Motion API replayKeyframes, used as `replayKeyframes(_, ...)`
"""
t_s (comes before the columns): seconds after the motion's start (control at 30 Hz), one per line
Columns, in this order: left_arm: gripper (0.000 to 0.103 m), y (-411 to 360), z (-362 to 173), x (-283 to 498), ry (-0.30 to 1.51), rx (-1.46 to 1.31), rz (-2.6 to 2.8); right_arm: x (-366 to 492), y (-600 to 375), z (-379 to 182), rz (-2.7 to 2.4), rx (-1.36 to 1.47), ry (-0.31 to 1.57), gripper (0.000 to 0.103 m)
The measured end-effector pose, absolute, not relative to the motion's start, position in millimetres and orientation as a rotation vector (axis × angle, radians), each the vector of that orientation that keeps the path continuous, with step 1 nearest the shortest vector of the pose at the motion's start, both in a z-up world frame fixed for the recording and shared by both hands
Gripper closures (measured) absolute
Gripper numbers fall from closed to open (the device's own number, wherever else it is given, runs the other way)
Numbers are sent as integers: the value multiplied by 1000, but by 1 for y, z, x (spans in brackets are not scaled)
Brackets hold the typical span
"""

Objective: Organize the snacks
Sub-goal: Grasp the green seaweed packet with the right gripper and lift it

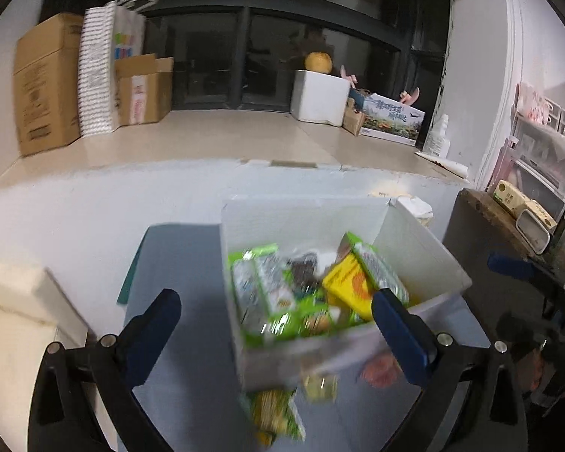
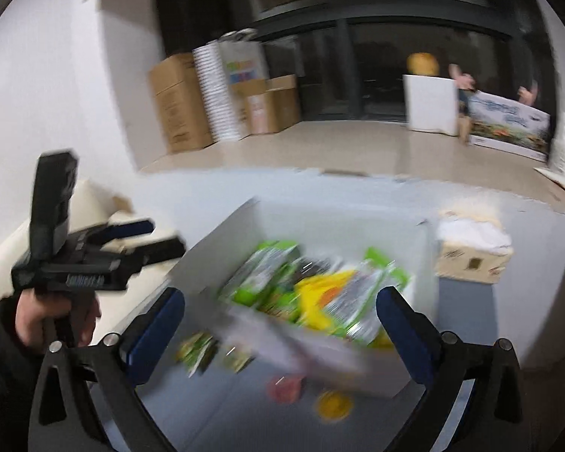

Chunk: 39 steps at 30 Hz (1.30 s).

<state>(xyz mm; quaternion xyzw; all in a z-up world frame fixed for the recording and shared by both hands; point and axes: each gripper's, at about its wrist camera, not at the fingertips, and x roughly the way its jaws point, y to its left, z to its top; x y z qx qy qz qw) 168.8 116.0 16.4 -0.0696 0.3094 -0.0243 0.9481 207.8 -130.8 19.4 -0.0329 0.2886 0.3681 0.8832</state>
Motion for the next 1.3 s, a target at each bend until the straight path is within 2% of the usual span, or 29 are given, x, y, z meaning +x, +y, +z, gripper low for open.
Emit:
replayKeyframes(0.17, 0, 130, -4, 116, 641, -169, 14, 169, -99, -19, 836, -160, 644, 0)
replayKeyframes(0.4, 0, 162, -20, 65, 644, -248, 80, 163, -28, -69, 964, -100, 811, 0)
replayKeyframes(0.73, 0, 197, -39, 33, 656, -310, 121, 208, 32, -116, 889, -52, 976, 0)
replayKeyframes(0.87, 0, 203, -48, 31, 668, -342, 121, 206, 47, -118, 885, -124, 946, 2)
replayKeyframes(0.9, 0, 203, -49, 31, 667, -346, 119, 205, 52, -119, 885, -147, 939, 6)
replayKeyframes(1.0, 0, 202, -49, 31, 664, -343, 119, 204, 64, -131, 868, -215, 984, 44)
replayKeyframes(1.03, 0, 202, -49, 31, 663, -343, 118, 203, 64, -134, 855, -237, 979, 50)
replayKeyframes(1.07, 0, 202, -49, 30, 662, -344, 120, 200, 64, -133, 857, -259, 955, 52)
replayKeyframes(1.1, 0, 202, -49, 30, 663, -346, 119, 198, 64, -134, 860, -278, 947, 61)
replayKeyframes(1.3, 0, 200, -52, 33, 675, -347, 112, 194, 49, -122, 892, -229, 936, 62)
